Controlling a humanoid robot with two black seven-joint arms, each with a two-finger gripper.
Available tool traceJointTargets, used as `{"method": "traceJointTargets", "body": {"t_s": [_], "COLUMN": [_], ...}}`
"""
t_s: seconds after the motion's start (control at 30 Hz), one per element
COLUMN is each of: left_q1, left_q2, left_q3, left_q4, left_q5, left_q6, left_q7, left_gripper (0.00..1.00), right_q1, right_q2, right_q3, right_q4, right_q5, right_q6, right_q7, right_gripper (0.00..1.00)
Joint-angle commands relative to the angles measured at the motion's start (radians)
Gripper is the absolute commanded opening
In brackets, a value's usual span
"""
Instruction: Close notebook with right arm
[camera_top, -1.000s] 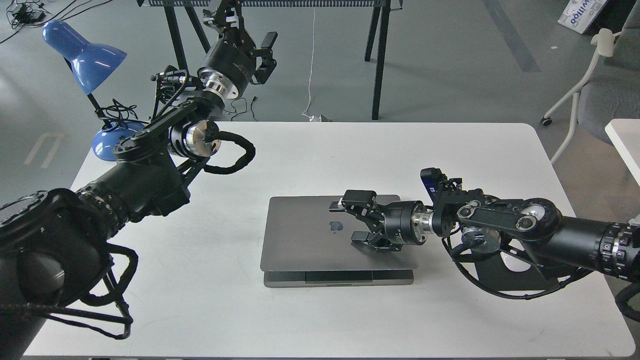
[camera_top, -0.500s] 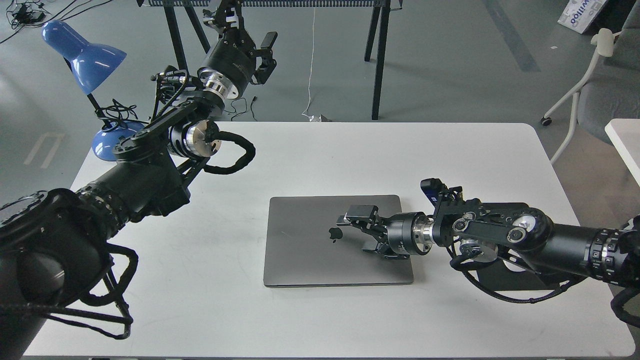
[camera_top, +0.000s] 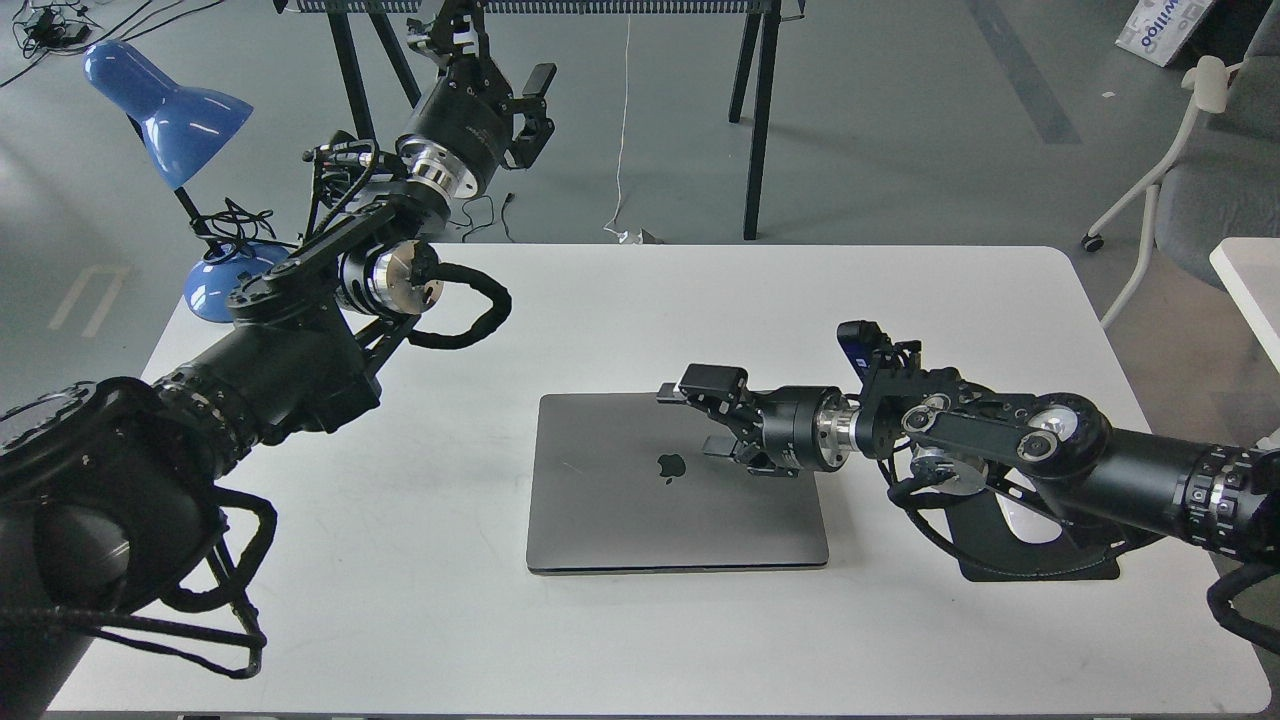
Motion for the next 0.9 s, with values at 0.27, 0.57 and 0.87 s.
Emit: {"method": "traceJointTargets", "body": {"t_s": [0.27,0.57,0.87], "left_q1": [0.000,0.000,0.000], "left_q2": [-0.001,-0.001,-0.001], "left_q3": [0.000,0.000,-0.002], "left_q4": [0.000,0.000,0.000], "left_q5": [0.000,0.000,-0.003], "left_q6": [0.000,0.000,0.000], "left_q7": [0.000,0.000,0.000], "left_gripper": [1.00,1.00,1.00], "right_q1": [-0.016,-0.039,-0.070], "right_q2": [-0.036,-0.001,0.071], "right_q3": [0.675,0.862,0.872], "right_q4": [-0.226,-0.272,-0.356], "right_q5": [0.015,0.073,0.256], "right_q6": [-0.013,0.090,0.066], "right_q7": [0.004,0.012,0.013], "right_gripper": [1.00,1.00,1.00]}}
